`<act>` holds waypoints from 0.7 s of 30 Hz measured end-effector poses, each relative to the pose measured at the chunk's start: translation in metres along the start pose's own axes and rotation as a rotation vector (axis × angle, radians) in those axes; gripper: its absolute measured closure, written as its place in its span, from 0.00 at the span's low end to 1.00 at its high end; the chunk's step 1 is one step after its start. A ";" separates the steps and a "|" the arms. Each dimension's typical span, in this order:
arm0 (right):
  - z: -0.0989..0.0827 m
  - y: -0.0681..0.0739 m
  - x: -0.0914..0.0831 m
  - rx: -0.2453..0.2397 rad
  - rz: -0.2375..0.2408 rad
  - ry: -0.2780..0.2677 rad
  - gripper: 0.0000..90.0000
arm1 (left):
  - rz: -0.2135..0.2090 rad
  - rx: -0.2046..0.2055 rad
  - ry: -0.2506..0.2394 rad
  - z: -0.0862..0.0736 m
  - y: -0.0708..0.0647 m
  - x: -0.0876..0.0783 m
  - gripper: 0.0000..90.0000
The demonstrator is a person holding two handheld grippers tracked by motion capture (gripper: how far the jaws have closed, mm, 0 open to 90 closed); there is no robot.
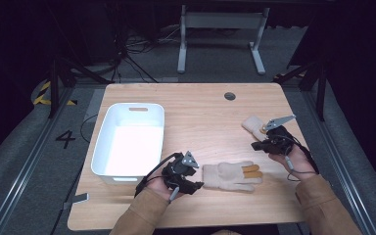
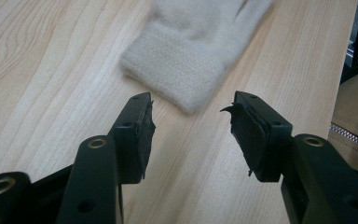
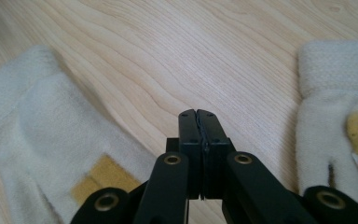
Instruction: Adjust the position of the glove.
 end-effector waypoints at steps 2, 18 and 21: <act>0.000 0.001 0.000 -0.006 0.004 -0.001 0.99 | -0.002 0.006 -0.004 0.001 0.000 -0.001 0.54; -0.003 0.012 0.012 -0.052 0.009 0.055 0.99 | -0.004 0.025 -0.012 0.006 -0.002 0.000 0.52; -0.004 0.011 0.012 -0.041 0.003 0.050 0.99 | -0.004 0.025 -0.011 0.007 -0.002 0.002 0.51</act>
Point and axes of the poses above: each handheld gripper's, and its own axes: x roughly forward along the jaws, z roughly out of its top, y roughly to its left, the point moved 2 cm from there along x, roughly forward along the jaws, and after that the axes turned 8 degrees about y, right-handed, at the moved point
